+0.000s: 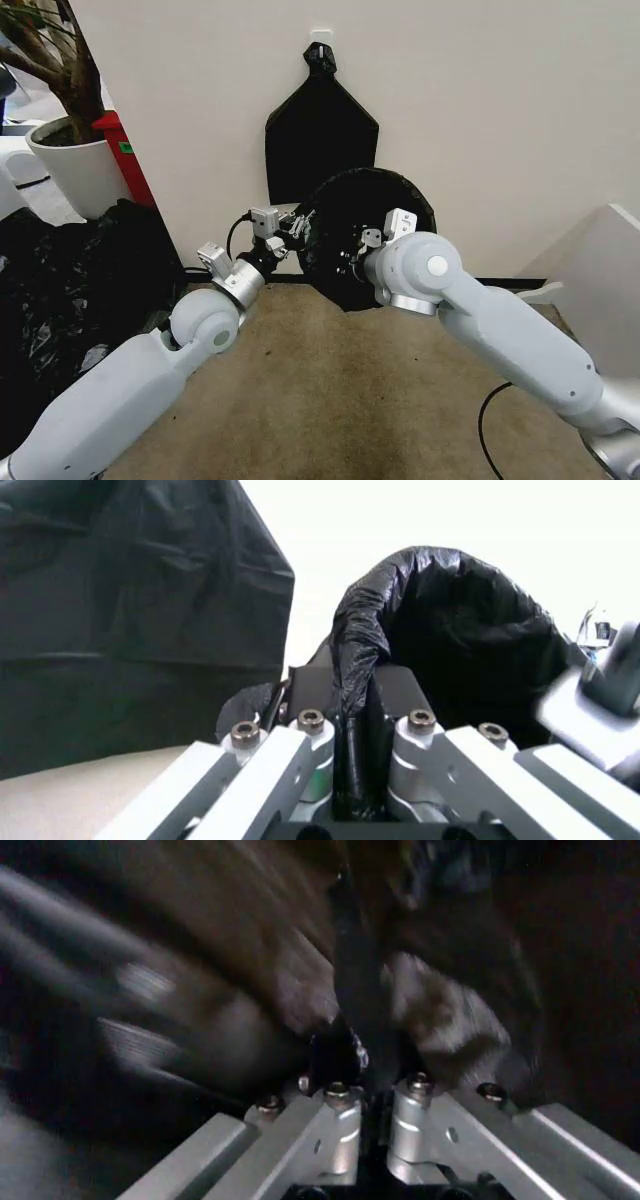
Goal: Place the garbage bag over the trash bin.
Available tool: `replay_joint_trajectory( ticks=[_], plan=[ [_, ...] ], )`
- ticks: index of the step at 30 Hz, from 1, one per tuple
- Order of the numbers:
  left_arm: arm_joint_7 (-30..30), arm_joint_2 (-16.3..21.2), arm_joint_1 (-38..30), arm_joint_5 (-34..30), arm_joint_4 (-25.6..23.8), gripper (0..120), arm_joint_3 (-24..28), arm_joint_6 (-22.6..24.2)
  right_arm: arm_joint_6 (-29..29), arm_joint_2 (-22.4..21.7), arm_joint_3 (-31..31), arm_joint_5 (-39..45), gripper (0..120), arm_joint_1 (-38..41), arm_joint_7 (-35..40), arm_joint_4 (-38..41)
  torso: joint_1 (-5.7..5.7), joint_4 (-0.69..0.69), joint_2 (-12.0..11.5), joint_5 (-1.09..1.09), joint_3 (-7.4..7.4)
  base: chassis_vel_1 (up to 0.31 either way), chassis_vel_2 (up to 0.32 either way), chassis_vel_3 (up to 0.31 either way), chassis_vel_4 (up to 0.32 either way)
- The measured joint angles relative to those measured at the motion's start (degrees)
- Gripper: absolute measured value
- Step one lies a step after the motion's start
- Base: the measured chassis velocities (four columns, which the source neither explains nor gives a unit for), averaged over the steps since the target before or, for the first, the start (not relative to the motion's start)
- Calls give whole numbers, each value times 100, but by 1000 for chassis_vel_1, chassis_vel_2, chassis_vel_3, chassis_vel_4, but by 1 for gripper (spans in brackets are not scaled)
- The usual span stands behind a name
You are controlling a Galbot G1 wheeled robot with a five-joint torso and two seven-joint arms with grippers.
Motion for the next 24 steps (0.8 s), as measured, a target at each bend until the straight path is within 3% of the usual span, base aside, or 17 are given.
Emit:
replay_joint_trajectory(
  ticks=[18, 24],
  plan=[
    [-105, -39, -84, -128, -193, 4, 71, 72, -44, 479, -257, -882, 0, -5, -101, -1313, 0, 0, 0, 1, 0, 0, 0, 0, 0],
    [-109, -61, -87, -136, -192, 4, 76, 91, -43, 497, -256, -932, 0, 43, -80, -1320, 0, 0, 0, 1, 0, 0, 0, 0, 0]
  ],
)
